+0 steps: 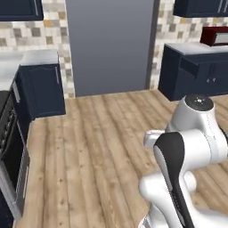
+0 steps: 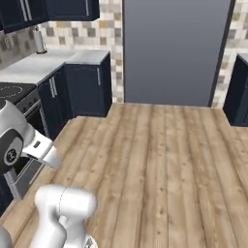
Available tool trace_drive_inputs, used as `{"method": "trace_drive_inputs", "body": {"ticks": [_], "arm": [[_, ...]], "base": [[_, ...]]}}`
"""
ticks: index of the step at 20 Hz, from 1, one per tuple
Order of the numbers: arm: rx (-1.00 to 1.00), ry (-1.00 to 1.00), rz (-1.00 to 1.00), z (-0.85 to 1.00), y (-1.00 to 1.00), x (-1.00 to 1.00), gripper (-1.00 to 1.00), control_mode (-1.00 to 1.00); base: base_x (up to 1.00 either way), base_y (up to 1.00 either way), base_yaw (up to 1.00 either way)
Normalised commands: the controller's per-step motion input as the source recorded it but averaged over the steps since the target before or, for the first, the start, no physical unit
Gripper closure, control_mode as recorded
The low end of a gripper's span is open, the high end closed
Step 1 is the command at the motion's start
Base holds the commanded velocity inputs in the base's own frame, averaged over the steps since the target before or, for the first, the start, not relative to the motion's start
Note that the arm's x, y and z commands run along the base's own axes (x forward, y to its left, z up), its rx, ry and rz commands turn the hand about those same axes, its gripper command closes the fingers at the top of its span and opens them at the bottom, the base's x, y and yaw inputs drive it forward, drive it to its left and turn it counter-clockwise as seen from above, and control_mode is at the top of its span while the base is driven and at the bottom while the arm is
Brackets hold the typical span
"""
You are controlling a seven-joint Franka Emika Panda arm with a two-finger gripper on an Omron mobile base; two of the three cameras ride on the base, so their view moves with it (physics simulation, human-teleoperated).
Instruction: Restock the sink supplies by placing the sponge and soap dispenser on the counter and next to the sink. Make sure the soap dispenser is upright.
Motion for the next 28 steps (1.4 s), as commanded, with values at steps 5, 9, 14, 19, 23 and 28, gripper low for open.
{"method": "trace_drive_inputs", "body": {"ticks": [5, 9, 14, 19, 23, 28], "arm": [[0.00, 0.00, 0.00, 0.00, 0.00, 0.00, -1.00, 1.00], [0.00, 0.00, 0.00, 0.00, 0.00, 0.00, -1.00, 1.00], [0.00, 0.00, 0.00, 0.00, 0.00, 0.00, -1.00, 1.00], [0.00, 0.00, 0.00, 0.00, 0.00, 0.00, -1.00, 1.00], [0.00, 0.00, 0.00, 0.00, 0.00, 0.00, -1.00, 1.00], [0.00, 0.00, 0.00, 0.00, 0.00, 0.00, -1.00, 1.00]], "base": [[1.00, -0.47, -0.34], [1.00, -0.83, -0.28], [1.00, -0.74, -0.30], [1.00, -0.50, -0.31], [1.00, -0.01, -0.28], [1.00, 0.00, -0.27]]}}
